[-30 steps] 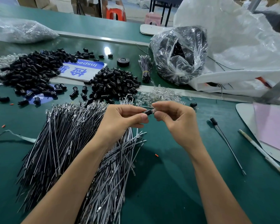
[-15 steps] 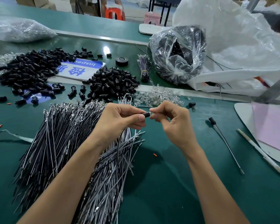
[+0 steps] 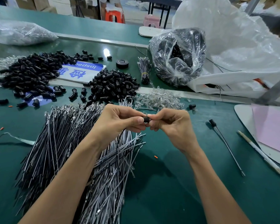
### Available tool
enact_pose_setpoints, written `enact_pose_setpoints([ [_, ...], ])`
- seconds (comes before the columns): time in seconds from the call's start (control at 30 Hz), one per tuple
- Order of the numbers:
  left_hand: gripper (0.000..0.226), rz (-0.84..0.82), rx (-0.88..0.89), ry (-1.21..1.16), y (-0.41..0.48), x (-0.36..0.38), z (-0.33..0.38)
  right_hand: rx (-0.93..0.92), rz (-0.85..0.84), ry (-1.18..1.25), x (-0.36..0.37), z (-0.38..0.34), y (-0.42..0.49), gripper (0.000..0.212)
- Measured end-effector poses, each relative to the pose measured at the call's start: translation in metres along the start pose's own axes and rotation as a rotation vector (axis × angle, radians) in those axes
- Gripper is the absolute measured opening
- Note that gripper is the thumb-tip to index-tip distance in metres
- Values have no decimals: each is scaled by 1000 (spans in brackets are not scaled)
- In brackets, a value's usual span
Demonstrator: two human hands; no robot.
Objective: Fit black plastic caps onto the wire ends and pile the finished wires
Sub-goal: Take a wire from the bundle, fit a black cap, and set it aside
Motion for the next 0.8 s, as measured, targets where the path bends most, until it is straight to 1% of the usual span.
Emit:
enact_pose_setpoints([
  [0.13,17,-5,-7,-24,0,2,0,20,30,31,0,1,0,36],
  [0.17,18,15,2,-38,1,3,1,1,54,39,-1,-1,1,34],
  [0.27,21,87,34,-100,7,9,8,-47,125,91,-3,-6,6,19],
  [0.37,22,103,27,-179,10,13,10,-36,121,138,5,-5,10,15],
  [0.43,26,40,9,-202,8,17,8,-14,151,157,3,-5,10,8],
  [0.5,34,-67,4,-180,5,20,8,40,218,328,-9,-5,11,12],
  [0.57,41,-174,-13,-125,2,23,7,88,340,530,-32,-7,9,15],
  [0.6,42,-206,-30,-104,1,23,6,111,414,567,-48,-9,6,16],
  [0.63,40,-209,-49,-88,0,23,4,143,473,549,-64,-12,3,18],
  [0.7,28,-119,-75,-60,2,16,1,243,524,374,-97,-17,-5,23],
  [0.8,16,138,-80,-87,4,-6,1,410,497,-78,-147,-24,-13,24],
])
Point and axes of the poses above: each hand's wrist, its own y-axis towards the middle knuckle, its own x-axis out of the palm, z = x × y, the point moved 7 cm from there along y, towards the middle knuckle, and after that the axes turned 10 degrees about y, right-handed, at the moved point
